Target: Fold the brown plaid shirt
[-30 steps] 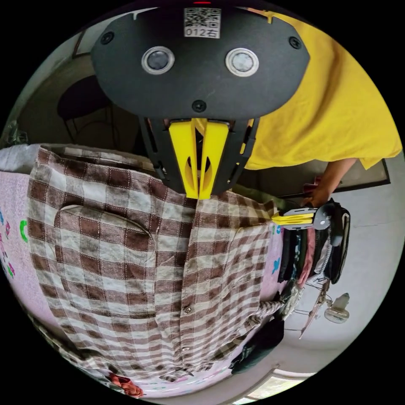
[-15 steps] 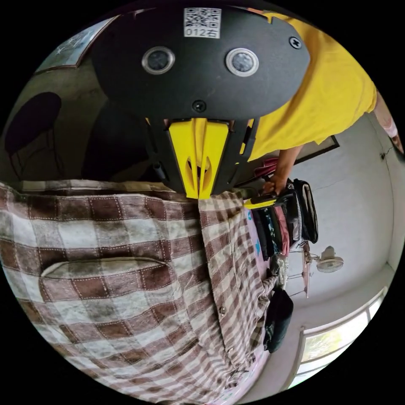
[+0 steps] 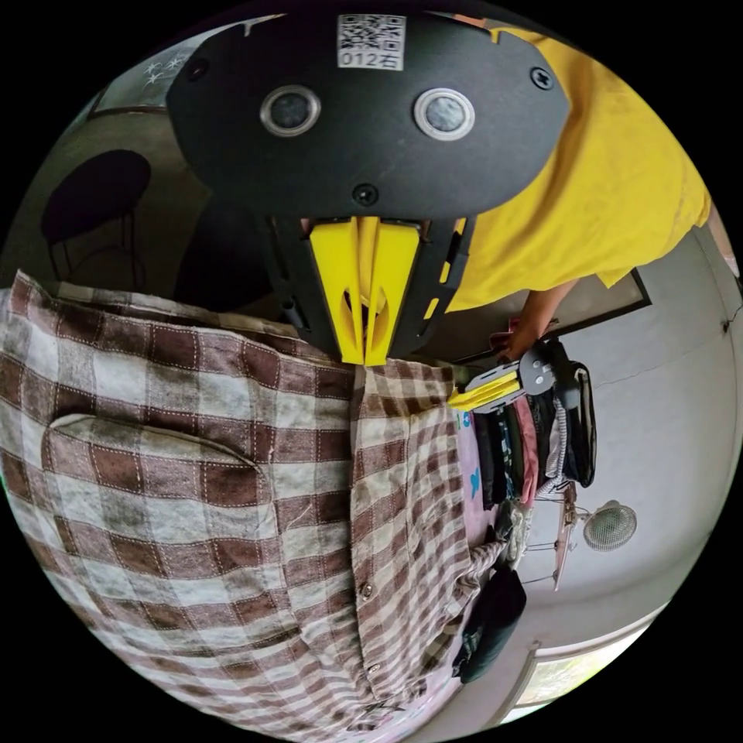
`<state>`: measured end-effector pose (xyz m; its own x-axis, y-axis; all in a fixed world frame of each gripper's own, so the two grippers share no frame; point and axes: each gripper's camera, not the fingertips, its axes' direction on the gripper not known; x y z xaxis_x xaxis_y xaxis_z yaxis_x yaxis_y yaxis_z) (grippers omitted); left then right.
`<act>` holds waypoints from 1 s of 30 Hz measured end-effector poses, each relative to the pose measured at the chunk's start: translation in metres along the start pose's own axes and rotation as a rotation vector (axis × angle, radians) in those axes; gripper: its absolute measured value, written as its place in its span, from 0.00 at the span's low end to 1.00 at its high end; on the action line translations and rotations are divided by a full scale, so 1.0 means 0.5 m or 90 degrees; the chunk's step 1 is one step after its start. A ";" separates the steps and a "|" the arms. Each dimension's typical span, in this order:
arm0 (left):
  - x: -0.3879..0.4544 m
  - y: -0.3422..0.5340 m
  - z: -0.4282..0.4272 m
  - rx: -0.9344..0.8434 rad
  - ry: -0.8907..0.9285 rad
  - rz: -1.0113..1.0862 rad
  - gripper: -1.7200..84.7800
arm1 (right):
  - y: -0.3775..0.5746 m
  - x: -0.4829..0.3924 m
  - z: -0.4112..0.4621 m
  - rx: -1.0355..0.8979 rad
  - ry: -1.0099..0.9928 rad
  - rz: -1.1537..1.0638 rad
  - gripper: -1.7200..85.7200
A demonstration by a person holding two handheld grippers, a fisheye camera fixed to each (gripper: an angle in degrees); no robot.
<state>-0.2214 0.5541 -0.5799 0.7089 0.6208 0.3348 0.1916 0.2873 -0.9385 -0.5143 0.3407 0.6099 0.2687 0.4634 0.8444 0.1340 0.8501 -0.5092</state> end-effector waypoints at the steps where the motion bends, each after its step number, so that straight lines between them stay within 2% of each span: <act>1: -0.004 -0.006 0.003 -0.011 0.016 -0.001 0.03 | 0.001 -0.002 -0.005 -0.001 -0.004 -0.003 0.03; 7: -0.085 0.049 -0.078 0.051 0.091 -0.090 0.02 | 0.025 -0.042 -0.068 0.022 -0.116 -0.036 0.03; 12: -0.085 0.039 -0.061 0.049 0.101 -0.083 0.03 | 0.024 -0.013 -0.063 0.016 -0.094 0.001 0.03; 18: 0.024 -0.067 0.006 -0.015 0.033 0.039 0.03 | 0.006 0.038 -0.030 0.020 -0.065 0.058 0.03; 23: 0.023 -0.107 0.036 -0.049 0.014 0.015 0.02 | -0.007 0.011 -0.023 0.012 -0.058 0.039 0.03; 30: -0.041 -0.087 -0.028 0.016 0.123 -0.005 0.02 | -0.008 -0.040 -0.033 0.010 -0.079 0.004 0.03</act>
<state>-0.2346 0.5185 -0.5470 0.8253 0.4673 0.3171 0.1819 0.3116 -0.9326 -0.5047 0.3238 0.5922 0.1487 0.4951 0.8560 0.1178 0.8506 -0.5125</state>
